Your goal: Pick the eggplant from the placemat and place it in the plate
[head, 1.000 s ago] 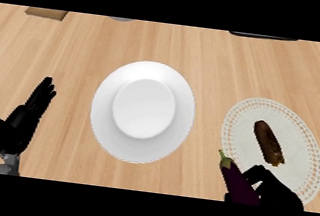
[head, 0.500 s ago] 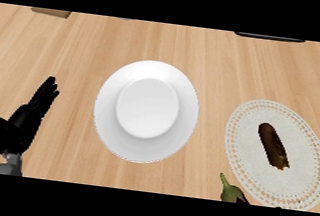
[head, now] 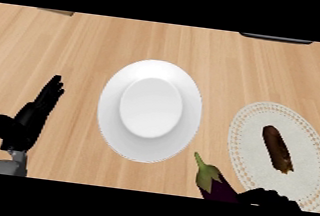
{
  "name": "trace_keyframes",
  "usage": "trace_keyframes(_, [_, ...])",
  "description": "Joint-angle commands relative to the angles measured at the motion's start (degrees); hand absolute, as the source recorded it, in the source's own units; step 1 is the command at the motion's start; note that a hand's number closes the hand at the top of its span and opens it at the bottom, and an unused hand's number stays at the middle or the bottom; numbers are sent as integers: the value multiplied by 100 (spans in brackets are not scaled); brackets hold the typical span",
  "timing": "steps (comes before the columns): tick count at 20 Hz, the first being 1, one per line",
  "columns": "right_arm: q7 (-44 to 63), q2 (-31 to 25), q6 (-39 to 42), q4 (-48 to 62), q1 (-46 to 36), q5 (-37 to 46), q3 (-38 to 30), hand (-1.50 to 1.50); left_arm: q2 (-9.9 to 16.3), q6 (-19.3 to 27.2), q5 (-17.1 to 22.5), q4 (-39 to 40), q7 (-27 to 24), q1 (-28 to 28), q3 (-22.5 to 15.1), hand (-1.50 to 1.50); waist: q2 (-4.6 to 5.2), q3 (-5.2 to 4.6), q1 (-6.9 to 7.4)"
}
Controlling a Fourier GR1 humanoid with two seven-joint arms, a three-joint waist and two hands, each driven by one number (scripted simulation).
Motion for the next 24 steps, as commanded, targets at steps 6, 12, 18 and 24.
trace_keyframes(6, [951, 633, 483, 1478, -2078, -993, -179, 150, -153, 106, -107, -114, 238, -85, -54, 0, 6, 5, 41])
trace_keyframes(12, [1226, 640, -708, 3401, -3396, -1965, -482, 150, -195, 106, -130, -303, 302, -60, -96, 0, 9, 7, 95])
trace_keyframes(18, [1316, 641, -1349, 4838, -4792, -2944, -935, 150, -83, -100, -147, 212, -145, -134, 3, 0, 24, 5, 135])
trace_keyframes(24, [1438, 641, -2888, 5734, -5091, -3145, -1177, 150, -16, -176, -67, 71, 73, -243, 37, 0, 55, 11, 287])
